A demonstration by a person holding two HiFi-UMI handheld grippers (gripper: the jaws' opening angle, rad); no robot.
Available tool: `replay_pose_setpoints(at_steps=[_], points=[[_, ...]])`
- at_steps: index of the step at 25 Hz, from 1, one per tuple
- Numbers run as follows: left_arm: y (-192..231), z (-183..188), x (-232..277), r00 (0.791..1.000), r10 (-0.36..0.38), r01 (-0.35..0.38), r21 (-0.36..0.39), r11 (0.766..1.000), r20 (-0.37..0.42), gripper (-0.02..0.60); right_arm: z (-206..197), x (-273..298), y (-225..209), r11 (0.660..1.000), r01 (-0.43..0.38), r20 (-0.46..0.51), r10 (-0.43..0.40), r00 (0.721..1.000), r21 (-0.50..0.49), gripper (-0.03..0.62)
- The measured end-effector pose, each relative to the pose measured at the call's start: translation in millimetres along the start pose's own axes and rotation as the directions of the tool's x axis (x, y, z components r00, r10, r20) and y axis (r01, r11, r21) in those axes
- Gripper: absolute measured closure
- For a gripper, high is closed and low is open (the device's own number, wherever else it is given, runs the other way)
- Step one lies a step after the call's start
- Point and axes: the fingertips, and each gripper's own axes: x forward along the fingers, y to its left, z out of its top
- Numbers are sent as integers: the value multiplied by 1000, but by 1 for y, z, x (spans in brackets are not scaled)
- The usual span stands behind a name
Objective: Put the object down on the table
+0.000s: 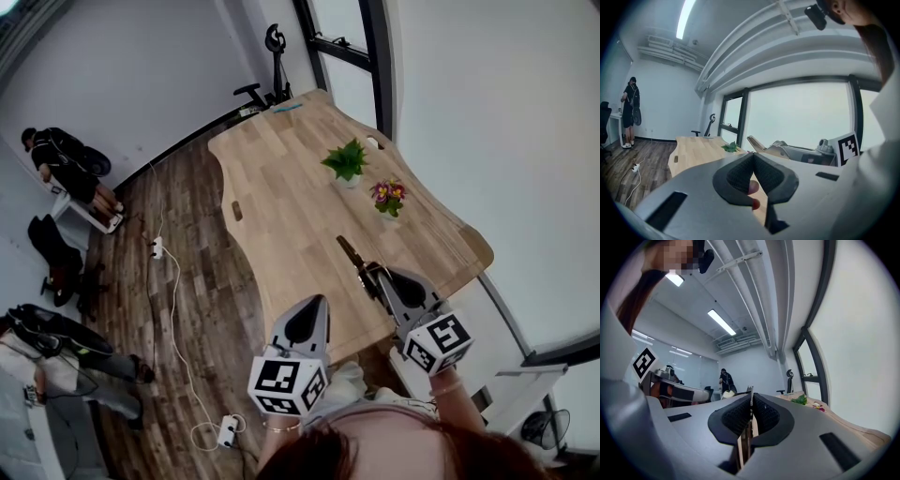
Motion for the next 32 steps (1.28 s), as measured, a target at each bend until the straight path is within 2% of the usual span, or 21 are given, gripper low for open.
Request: replay_pose_setpoints(at_steps=[12,22,32], points=[[43,8,31,1000,-16,16,-4,1000,-10,580,-22,54,-15,998,19,-75,-24,997,-67,592],[75,11,43,1000,-11,11,-10,1000,-16,580,-47,94,-20,989,-5,-148,-16,989,-145,592],[100,8,55,1000,-2,2,-17,1000,-25,580,-87,120,-22,974,-34,-245,-23,969,-224,592]])
